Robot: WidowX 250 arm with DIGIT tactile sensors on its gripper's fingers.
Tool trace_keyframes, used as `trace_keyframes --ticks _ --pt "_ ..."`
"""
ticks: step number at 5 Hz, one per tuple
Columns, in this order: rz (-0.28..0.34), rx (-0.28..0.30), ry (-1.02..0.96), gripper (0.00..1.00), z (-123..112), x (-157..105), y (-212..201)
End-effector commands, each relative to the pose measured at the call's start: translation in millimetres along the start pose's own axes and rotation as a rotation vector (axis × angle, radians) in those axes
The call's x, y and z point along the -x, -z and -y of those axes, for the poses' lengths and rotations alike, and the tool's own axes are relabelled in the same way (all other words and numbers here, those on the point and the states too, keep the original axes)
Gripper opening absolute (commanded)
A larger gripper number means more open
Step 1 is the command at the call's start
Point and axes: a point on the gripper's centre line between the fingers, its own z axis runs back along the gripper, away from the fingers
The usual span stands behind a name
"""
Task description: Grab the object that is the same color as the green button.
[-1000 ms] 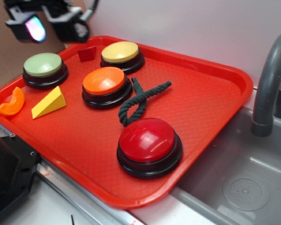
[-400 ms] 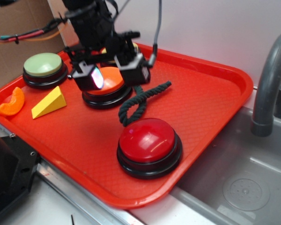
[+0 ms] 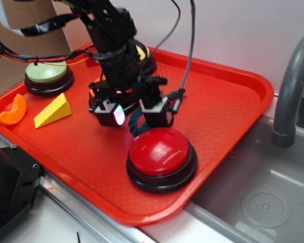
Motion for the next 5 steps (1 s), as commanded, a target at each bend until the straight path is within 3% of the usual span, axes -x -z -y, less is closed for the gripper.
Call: trace_keyframes --ticks 1,2,3,4,5 --pt "0.018 0.023 -0.009 0.00 10 -5 -4" --pt "0.057 -0.009 0.058 0.00 9 -4 -23" --pt "0.155 -0.021 0.211 0.00 4 -1 -75" --pt "0.150 0.014 0.284 0.00 -7 3 -120" --pt "0.115 -0.087 0.390 0.00 -17 -1 -162"
